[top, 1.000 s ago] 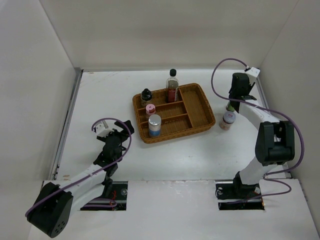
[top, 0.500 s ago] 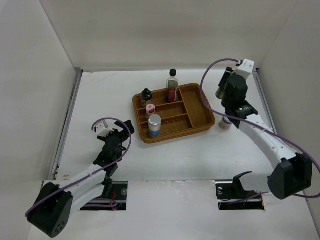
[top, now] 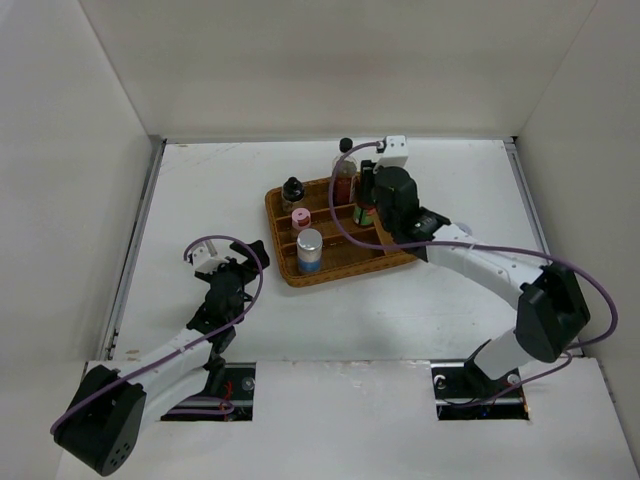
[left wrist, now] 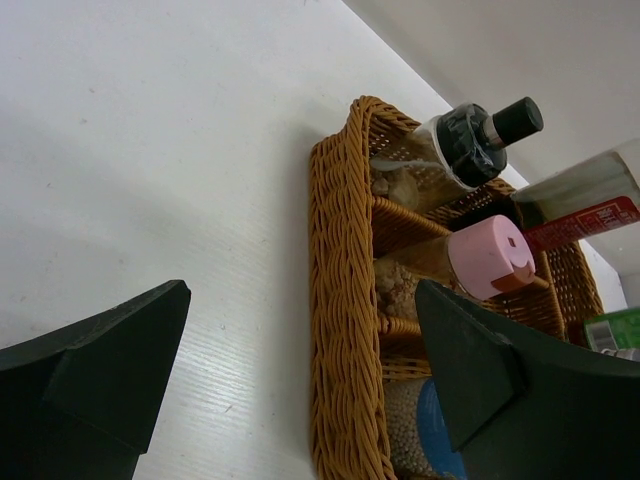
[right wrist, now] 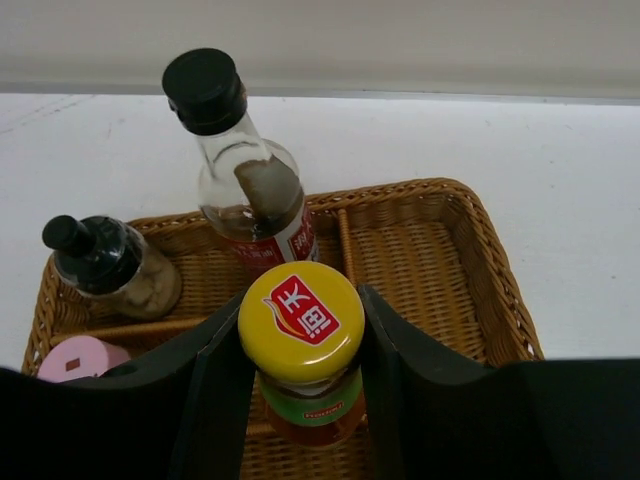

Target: Organize the condiment bottles

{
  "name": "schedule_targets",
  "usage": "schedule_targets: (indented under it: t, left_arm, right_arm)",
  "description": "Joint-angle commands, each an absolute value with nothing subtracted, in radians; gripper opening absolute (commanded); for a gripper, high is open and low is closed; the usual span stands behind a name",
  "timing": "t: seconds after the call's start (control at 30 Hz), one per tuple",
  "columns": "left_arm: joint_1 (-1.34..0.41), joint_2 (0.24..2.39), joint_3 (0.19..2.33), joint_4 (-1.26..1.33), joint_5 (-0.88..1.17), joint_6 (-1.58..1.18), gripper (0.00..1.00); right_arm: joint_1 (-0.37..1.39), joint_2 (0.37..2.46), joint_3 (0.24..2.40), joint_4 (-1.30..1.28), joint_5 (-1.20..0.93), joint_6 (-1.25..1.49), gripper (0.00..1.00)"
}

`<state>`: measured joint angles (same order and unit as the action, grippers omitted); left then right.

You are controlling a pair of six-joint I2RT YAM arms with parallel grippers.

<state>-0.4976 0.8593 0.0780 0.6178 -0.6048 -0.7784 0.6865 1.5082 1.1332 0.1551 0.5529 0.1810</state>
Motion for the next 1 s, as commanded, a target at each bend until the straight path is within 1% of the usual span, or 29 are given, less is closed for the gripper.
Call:
schedule_targets:
  t: [0.0,0.27,0.43,0.63,0.73,0.83,0.97]
  left_arm:
    - [-0.492,0.841,0.084,0.670,-0.594,-0.788,1.00]
    - [-0.485,0.853,0.084,0.672,-0.586,-0.795,1.00]
    - [-0.484,0.841,0.084,0.667,-0.584,-0.796,1.00]
    - [-0.481,0.847,0.084,0.669,-0.580,-0.796,1.00]
    - [-0.478,0.853,0.084,0.672,-0.580,-0.796,1.00]
    - [-0.478,0.854,0.086,0.672,-0.568,-0.796,1.00]
    - [-0.475,0.836,0.083,0.664,-0.574,-0.796,1.00]
  right_arm:
    - [0.693,1.492,1.252,0.313,0.557,0.202,0.30]
    - [0.711,1.583,1.261,0.336,0.551,0.201,0.31]
    - [0.711,1.637,1.227,0.363,0.558,0.209,0.31]
    - [0.711,1.700,1.203,0.370,0.560,0.206,0.34]
    - [0.711,1.721,1.200,0.365,0.561,0.209,0.39]
    - [0.711,1.727,1.206,0.356,0.561,0.210,0.47]
    - [0.714,1.686,1.195,0.335,0.561,0.210,0.70]
